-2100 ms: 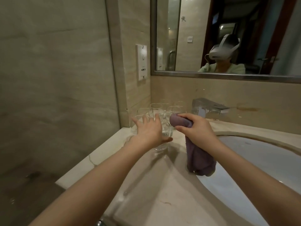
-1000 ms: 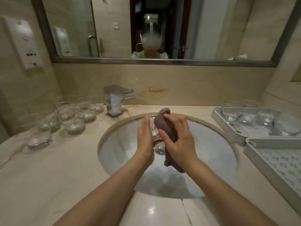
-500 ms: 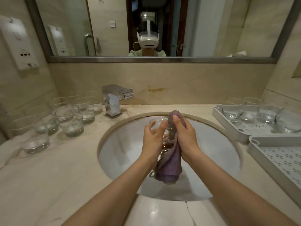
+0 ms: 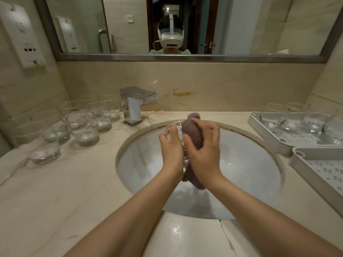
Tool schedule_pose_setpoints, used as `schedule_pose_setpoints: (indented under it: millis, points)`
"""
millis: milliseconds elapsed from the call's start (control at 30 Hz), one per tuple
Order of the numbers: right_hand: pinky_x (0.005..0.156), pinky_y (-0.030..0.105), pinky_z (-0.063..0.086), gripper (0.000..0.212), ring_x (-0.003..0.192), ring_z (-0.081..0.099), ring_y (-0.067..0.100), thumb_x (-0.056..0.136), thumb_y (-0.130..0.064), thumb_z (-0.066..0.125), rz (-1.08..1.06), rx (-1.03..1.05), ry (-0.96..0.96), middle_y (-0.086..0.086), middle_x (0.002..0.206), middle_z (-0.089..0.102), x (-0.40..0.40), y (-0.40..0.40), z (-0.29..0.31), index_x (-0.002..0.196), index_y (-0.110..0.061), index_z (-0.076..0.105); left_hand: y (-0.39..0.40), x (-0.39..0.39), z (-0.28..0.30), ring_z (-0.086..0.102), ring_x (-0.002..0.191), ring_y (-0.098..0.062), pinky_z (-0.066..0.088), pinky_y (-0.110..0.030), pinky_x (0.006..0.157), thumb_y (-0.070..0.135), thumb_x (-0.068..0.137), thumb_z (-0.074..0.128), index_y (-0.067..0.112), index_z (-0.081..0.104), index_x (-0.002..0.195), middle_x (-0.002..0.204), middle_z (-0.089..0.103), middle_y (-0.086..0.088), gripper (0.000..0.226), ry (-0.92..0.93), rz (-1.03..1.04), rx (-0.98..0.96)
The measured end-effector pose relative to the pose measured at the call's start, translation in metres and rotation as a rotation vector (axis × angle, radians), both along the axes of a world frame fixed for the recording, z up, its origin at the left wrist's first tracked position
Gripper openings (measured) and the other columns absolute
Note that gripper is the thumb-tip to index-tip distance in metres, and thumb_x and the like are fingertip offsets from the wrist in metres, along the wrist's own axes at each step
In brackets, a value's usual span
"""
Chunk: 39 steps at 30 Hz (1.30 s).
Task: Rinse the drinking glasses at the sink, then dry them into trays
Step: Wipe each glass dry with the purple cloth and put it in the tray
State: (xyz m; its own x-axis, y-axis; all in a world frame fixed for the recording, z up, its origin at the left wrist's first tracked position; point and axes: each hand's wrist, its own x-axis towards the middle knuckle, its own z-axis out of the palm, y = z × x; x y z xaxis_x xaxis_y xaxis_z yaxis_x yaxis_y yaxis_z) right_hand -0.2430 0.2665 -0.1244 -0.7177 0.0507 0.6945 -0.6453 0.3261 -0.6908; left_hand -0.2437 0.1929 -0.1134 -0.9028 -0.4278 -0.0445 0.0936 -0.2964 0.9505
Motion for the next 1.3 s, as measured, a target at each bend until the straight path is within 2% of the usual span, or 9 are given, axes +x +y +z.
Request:
schedule_pose_setpoints:
  millis: [67,233,367,467,667,767,1033,1200,1300]
  points:
    - [0.091,0.006,0.037,0.032,0.106,0.049,-0.002,0.089,-0.026,0.064,0.015,-0.16,-0.113,-0.003,0.117,0.046,-0.006,0.005,0.01,0.118,-0.032,0.052,0.007,0.004,0.002,0.062,0.094,-0.018,0.052,-0.04,0.085,0.047,0.097,0.042,0.019,0.045,0.121,0.105,0.061,-0.005,0.037,0.026,-0.036,-0.031]
    - [0.098,0.047,0.049,0.017,0.097,0.065,0.022,0.094,-0.023,0.059,0.225,-0.615,-0.548,0.01,0.109,0.067,-0.018,0.024,0.017,0.11,-0.018,0.06,0.017,0.011,0.002,0.064,0.096,-0.017,0.053,-0.033,0.082,0.044,0.098,0.042,0.021,0.043,0.126,0.107,0.061,-0.005,0.036,0.068,-0.157,-0.141]
    - [0.096,0.044,0.051,0.02,0.1,0.065,0.026,0.094,-0.024,0.059,0.224,-0.676,-0.574,0.014,0.113,0.067,-0.017,0.033,0.022,0.113,-0.016,0.06,0.012,0.012,0.006,0.06,0.094,-0.008,0.048,-0.025,0.077,0.053,0.092,0.052,0.024,0.028,0.142,0.109,0.056,0.004,0.063,0.043,-0.327,-0.264]
    - [0.1,0.046,0.048,0.013,0.106,0.064,0.028,0.093,-0.027,0.06,0.193,-0.638,-0.554,0.009,0.111,0.067,-0.017,0.036,0.023,0.105,-0.023,0.059,0.008,0.008,0.003,0.056,0.103,-0.013,0.045,-0.023,0.075,0.07,0.069,0.062,0.03,0.011,0.147,0.119,0.049,-0.002,0.101,0.0,-0.346,-0.357]
    - [0.094,0.006,0.036,0.037,0.107,0.045,-0.013,0.087,-0.029,0.063,0.037,-0.069,-0.039,0.003,0.121,0.047,0.003,0.022,0.013,0.123,-0.024,0.055,0.001,0.002,0.002,0.06,0.111,-0.026,0.049,-0.049,0.097,0.061,0.083,0.056,0.026,0.029,0.136,0.127,0.055,-0.01,0.069,0.032,-0.161,-0.068]
    - [0.094,0.014,0.042,0.047,0.109,0.046,0.001,0.084,-0.039,0.059,-0.023,0.123,0.13,0.002,0.121,0.041,0.007,0.005,-0.003,0.127,-0.022,0.054,-0.001,0.003,0.002,0.06,0.112,-0.024,0.055,-0.044,0.09,0.064,0.083,0.044,0.016,0.04,0.135,0.129,0.056,-0.012,0.071,0.036,-0.097,-0.035]
    - [0.074,0.034,0.054,0.019,0.083,0.064,0.02,0.096,-0.025,0.054,0.246,-0.751,-0.56,0.009,0.097,0.064,-0.012,0.038,0.022,0.111,-0.015,0.056,0.021,0.02,0.002,0.066,0.079,-0.015,0.056,-0.028,0.067,0.052,0.093,0.047,0.024,0.032,0.135,0.1,0.06,-0.004,0.052,0.178,-0.326,-0.257]
    - [0.082,0.043,0.057,0.029,0.09,0.067,0.03,0.097,-0.027,0.052,0.263,-0.821,-0.619,0.017,0.103,0.066,-0.01,0.032,0.024,0.118,-0.008,0.054,0.011,0.025,0.013,0.057,0.095,-0.009,0.049,-0.025,0.081,0.069,0.06,0.065,0.03,0.02,0.142,0.122,0.049,-0.006,0.102,0.106,-0.385,-0.397]
    - [0.09,0.04,0.054,0.013,0.101,0.065,0.025,0.097,-0.028,0.052,0.189,-0.706,-0.543,0.008,0.108,0.065,-0.002,0.031,0.028,0.108,-0.02,0.055,0.006,0.023,0.012,0.052,0.092,-0.009,0.043,-0.017,0.073,0.046,0.08,0.071,0.031,0.017,0.137,0.118,0.044,-0.006,0.08,0.081,-0.283,-0.456]
